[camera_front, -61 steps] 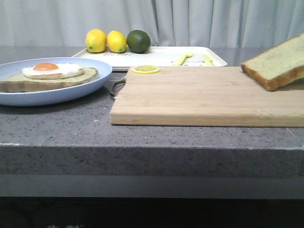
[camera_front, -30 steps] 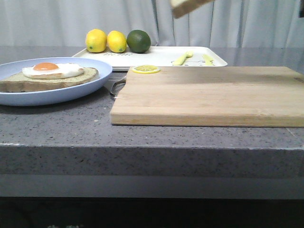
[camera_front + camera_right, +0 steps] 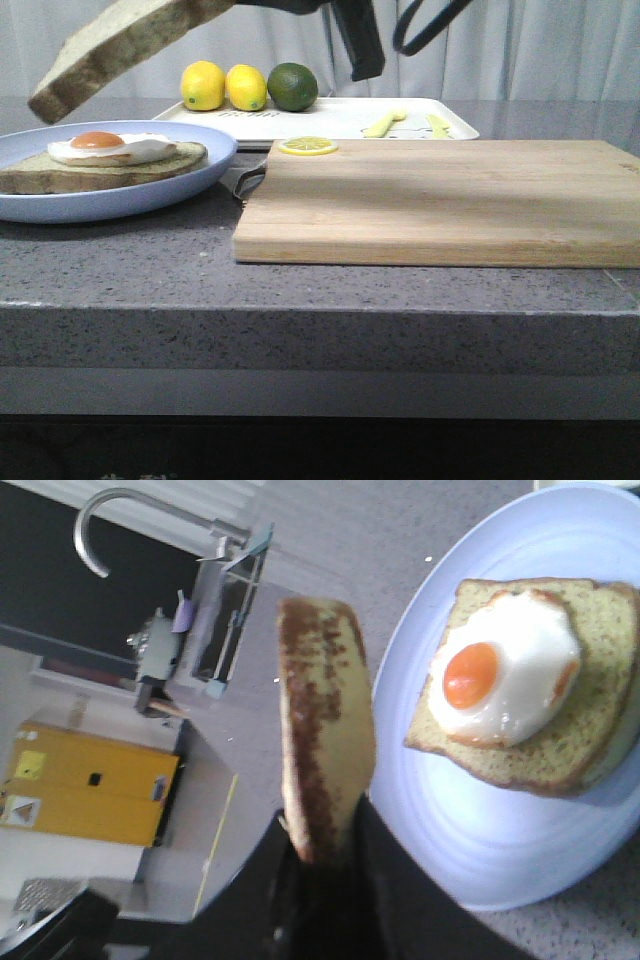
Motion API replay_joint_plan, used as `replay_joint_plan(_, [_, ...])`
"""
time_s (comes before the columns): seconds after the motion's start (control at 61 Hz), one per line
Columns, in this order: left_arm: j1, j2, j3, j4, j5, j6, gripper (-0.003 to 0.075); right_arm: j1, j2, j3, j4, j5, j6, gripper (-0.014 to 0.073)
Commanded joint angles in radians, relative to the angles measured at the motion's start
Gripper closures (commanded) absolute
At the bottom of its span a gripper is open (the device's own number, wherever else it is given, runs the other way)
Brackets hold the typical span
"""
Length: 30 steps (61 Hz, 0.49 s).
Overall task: Place bread and move sandwich to tray
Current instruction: 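Carry the bread slice with the right gripper over the egg toast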
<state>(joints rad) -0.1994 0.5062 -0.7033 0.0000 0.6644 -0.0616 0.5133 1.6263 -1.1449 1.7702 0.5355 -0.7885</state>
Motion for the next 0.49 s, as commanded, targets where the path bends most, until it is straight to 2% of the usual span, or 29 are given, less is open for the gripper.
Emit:
replay_joint_plan(0.0, [-0.009, 0.011, -0.026, 0.0, -0.082, 0.002, 0.0281, 0.057, -0.019, -0.069, 0.097, -0.132, 0.016, 0.0496])
replay_joint_plan(0.115, [-0.009, 0.011, -0.026, 0.0, -0.082, 0.002, 0.0281, 0.102, 0.037, -0.135, 0.097, -0.205, 0.085, 0.0496])
replay_joint_plan(0.295, [-0.009, 0.011, -0.026, 0.0, -0.082, 0.002, 0.0281, 0.133, 0.158, -0.264, 0.097, -0.211, 0.226, 0.0496])
replay_joint_plan(0.475, [-0.009, 0.011, -0.026, 0.0, -0.082, 0.002, 0.0281, 0.145, 0.25, -0.353, 0.097, -0.222, 0.281, 0.0496])
